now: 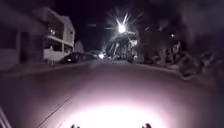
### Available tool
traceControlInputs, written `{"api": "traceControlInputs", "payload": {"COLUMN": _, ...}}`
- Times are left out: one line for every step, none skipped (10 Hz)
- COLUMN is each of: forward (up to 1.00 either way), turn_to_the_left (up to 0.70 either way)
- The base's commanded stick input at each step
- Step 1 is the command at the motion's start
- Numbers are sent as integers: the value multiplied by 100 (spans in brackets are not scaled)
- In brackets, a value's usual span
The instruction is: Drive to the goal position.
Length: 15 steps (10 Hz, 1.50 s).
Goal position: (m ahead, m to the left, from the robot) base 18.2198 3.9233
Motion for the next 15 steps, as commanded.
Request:
{"api": "traceControlInputs", "payload": {"forward": 85, "turn_to_the_left": -34}}
{"api": "traceControlInputs", "payload": {"forward": 85, "turn_to_the_left": -4}}
{"api": "traceControlInputs", "payload": {"forward": 85, "turn_to_the_left": 0}}
{"api": "traceControlInputs", "payload": {"forward": 85, "turn_to_the_left": 0}}
{"api": "traceControlInputs", "payload": {"forward": 85, "turn_to_the_left": 0}}
{"api": "traceControlInputs", "payload": {"forward": 85, "turn_to_the_left": 0}}
{"api": "traceControlInputs", "payload": {"forward": 85, "turn_to_the_left": 0}}
{"api": "traceControlInputs", "payload": {"forward": 85, "turn_to_the_left": 0}}
{"api": "traceControlInputs", "payload": {"forward": 85, "turn_to_the_left": 0}}
{"api": "traceControlInputs", "payload": {"forward": 85, "turn_to_the_left": 0}}
{"api": "traceControlInputs", "payload": {"forward": 85, "turn_to_the_left": 0}}
{"api": "traceControlInputs", "payload": {"forward": 85, "turn_to_the_left": 0}}
{"api": "traceControlInputs", "payload": {"forward": 85, "turn_to_the_left": 0}}
{"api": "traceControlInputs", "payload": {"forward": 85, "turn_to_the_left": 0}}
{"api": "traceControlInputs", "payload": {"forward": 85, "turn_to_the_left": 0}}
